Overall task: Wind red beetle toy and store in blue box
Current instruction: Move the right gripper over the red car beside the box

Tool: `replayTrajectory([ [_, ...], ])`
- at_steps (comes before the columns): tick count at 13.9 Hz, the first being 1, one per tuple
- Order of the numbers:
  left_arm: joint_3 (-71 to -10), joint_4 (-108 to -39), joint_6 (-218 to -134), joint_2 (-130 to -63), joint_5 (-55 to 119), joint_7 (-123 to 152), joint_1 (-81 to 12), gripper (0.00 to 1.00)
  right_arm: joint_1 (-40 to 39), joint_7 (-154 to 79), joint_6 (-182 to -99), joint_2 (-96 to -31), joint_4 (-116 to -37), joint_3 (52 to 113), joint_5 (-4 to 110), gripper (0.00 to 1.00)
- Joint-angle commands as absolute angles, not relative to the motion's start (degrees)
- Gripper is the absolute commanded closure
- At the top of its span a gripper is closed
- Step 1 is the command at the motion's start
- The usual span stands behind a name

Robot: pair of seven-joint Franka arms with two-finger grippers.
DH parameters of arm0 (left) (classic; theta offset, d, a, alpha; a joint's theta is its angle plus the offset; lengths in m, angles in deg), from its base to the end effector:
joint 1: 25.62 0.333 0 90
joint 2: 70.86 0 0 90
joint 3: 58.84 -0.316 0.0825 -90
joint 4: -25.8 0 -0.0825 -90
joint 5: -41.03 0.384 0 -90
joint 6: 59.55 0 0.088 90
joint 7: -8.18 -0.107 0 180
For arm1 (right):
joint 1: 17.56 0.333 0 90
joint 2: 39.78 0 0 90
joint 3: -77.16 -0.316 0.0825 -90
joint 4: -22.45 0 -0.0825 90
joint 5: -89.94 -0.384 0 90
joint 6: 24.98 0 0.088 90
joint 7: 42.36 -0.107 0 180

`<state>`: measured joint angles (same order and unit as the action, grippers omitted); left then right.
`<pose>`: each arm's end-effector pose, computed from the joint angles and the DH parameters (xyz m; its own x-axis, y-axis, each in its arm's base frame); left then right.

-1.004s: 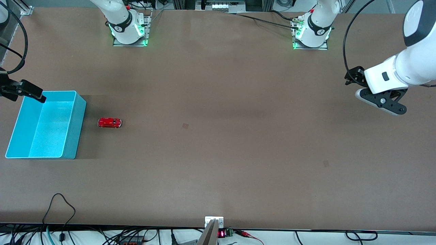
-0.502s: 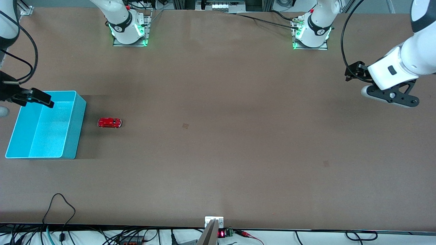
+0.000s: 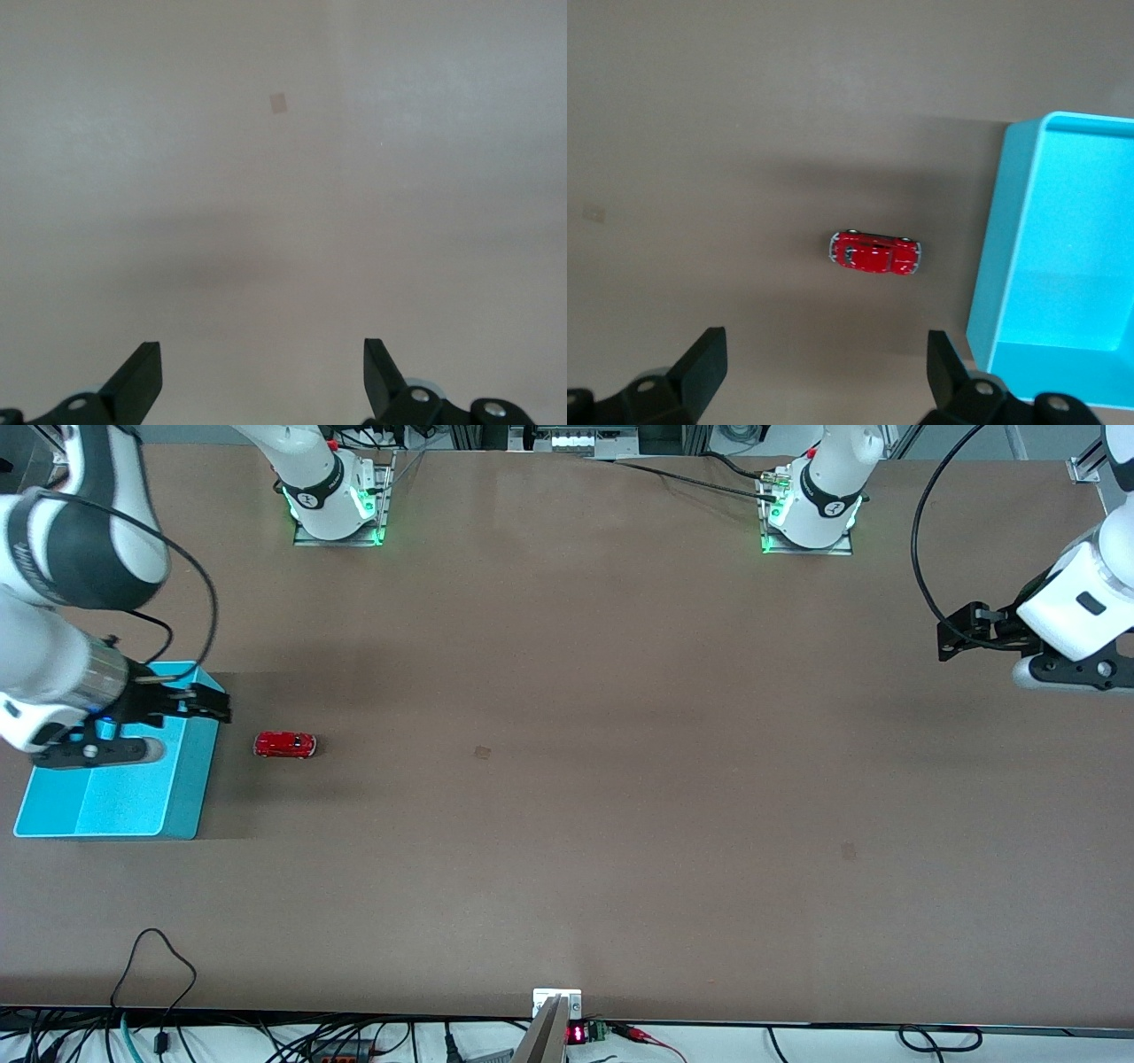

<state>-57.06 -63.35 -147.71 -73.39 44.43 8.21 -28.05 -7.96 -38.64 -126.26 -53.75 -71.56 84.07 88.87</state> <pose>0.5629 -0.0345 0.6043 0.9956 -0.0709 -0.0613 -0.0745 -0.9955 -0.0579 0.6207 0.0368 0.4641 0.9875 0.1079 -0.1153 0.1090 -0.9940 0.0038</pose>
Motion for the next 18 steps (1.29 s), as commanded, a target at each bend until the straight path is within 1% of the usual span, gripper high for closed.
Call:
replayTrajectory([
  [1,-58.75,-73.32,-152.63,-65.52,42.45,7.23,-28.61,0.0,-8.15,-37.79,-127.1,-57.35,-70.19,84.55,88.45,0.0],
  [2,-58.4,-73.68,-151.67,-64.46,42.35,5.65,-28.44,0.0,-8.07,-36.84,-128.33,-58.66,-69.84,84.46,87.75,0.0],
  [3,-58.31,-73.34,-149.05,-64.45,42.18,5.2,-28.09,0.0,-7.98,-33.96,-129.3,-59.63,-69.84,84.46,86.26,0.0],
  [4,-58.31,-72.99,-148.5,-64.79,41.91,5.11,-27.73,0.0,-8.24,-30.53,-129.57,-61.21,-69.84,84.55,85.55,0.0],
  [6,-58.48,-72.9,-148.5,-64.97,40.24,4.58,-26.68,0.0,-7.98,-24.2,-132.71,-63.42,-70.19,84.63,85.54,0.0],
  [8,-58.57,-72.63,-148.32,-64.97,40.24,4.23,-26.59,0.0,-8.5,-18.76,-133.0,-64.65,-70.63,84.63,86.07,0.0],
  [10,-58.57,-72.55,-148.15,-65.06,40.33,4.32,-26.59,0.0,-9.73,-7.7,-133.17,-66.14,-70.98,84.63,86.07,0.0],
  [14,-58.04,-71.41,-148.06,-65.06,40.33,4.49,-26.68,0.0,-11.4,6.56,-133.78,-67.02,-73.88,84.55,86.25,0.0],
  [18,-56.91,-70.44,-147.88,-65.15,40.77,5.19,-27.12,0.0,-11.67,20.27,-139.75,-67.38,-77.91,84.55,86.16,0.0],
])
